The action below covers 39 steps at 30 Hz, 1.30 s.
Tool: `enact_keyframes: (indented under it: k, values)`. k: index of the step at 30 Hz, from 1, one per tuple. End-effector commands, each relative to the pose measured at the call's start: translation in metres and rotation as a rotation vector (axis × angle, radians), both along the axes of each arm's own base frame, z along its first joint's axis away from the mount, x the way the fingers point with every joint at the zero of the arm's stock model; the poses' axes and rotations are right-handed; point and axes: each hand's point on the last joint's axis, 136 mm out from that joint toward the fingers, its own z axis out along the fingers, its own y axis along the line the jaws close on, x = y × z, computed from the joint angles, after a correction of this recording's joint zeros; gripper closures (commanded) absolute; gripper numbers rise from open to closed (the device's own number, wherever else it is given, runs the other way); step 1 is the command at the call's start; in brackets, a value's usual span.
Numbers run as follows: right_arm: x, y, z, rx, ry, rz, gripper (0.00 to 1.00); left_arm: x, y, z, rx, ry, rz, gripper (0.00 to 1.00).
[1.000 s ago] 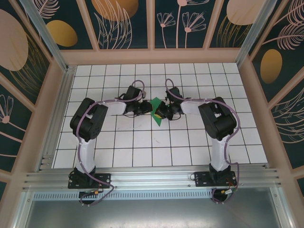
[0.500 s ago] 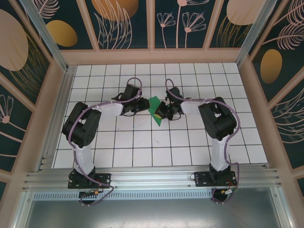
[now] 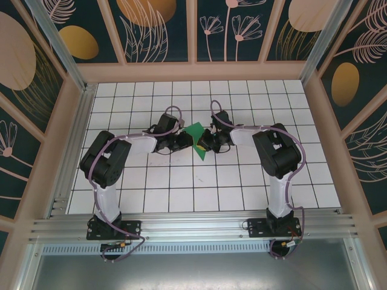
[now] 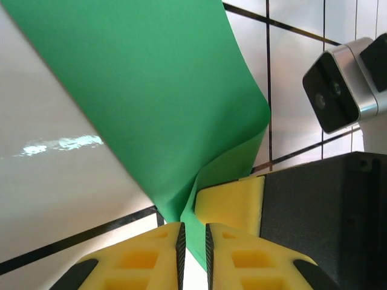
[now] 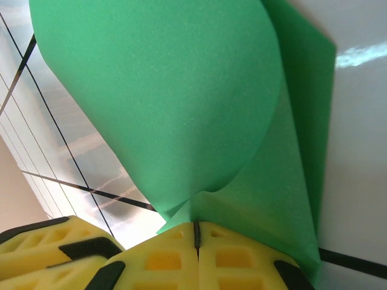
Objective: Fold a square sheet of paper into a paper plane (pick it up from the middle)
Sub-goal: Third fold the triangle at the center of the table.
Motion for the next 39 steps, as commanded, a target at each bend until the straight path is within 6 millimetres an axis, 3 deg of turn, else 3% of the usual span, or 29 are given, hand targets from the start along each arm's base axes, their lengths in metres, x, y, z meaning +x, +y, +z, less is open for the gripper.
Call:
enact_keyframes:
  k: [1, 17, 27, 30, 39]
  values:
    - [-0.019, -0.021, -0.034, -0.102, 0.090, -0.013, 1.00, -0.004, -0.009, -0.005, -0.027, 0.017, -0.039, 0.79]
    - [-0.019, -0.020, -0.035, -0.103, 0.093, -0.010, 1.00, 0.008, -0.016, -0.018, -0.003, 0.024, -0.047, 0.81]
    - [-0.019, -0.019, -0.034, -0.098, 0.093, -0.009, 1.00, 0.000, -0.011, -0.030, 0.025, 0.051, -0.053, 0.82]
    - [-0.019, -0.017, -0.032, -0.085, 0.092, -0.006, 1.00, 0.001, -0.008, -0.033, 0.050, 0.050, -0.050, 0.86]
    - [-0.008, -0.003, 0.005, 0.006, 0.006, 0.036, 1.00, 0.004, 0.010, -0.052, 0.178, 0.052, -0.018, 1.00]
